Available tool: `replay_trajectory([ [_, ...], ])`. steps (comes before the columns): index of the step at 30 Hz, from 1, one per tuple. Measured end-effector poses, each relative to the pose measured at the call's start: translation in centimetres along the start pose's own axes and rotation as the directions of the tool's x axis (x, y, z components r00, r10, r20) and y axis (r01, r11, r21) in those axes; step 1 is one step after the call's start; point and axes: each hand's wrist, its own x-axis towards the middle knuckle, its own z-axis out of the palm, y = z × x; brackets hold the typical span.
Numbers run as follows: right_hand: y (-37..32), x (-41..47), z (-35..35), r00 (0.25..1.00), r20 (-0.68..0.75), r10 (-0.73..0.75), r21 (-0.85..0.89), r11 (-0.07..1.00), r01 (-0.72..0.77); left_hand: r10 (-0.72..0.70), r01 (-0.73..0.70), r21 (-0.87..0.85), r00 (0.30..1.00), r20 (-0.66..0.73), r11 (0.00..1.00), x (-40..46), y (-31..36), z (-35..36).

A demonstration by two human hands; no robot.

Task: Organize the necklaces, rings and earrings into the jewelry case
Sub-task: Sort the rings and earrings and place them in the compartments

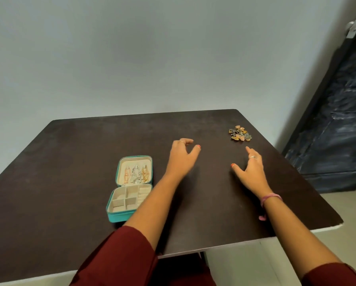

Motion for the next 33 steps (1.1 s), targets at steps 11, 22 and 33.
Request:
replay_trajectory([
  [11, 3.6, 10.6, -1.1, 0.996, 0.083, 0.028, -0.166, 0.986, -0.014, 0.078, -0.102, 0.322, 0.993, 0.086, 0.941, -1.4, -2.8, 5.6],
  [22, 4.4, 19.7, 0.4, 0.947, 0.284, -0.152, -0.101, 0.977, 0.187, 0.065, -0.078, 0.323, 0.997, 0.051, 0.943, -0.7, -3.6, 5.9],
  [33, 4.3, 18.1, 1.5, 0.919, 0.312, -0.243, -0.194, 0.930, 0.312, 0.065, -0.086, 0.331, 0.995, 0.073, 0.940, -0.6, -3.6, 5.8],
])
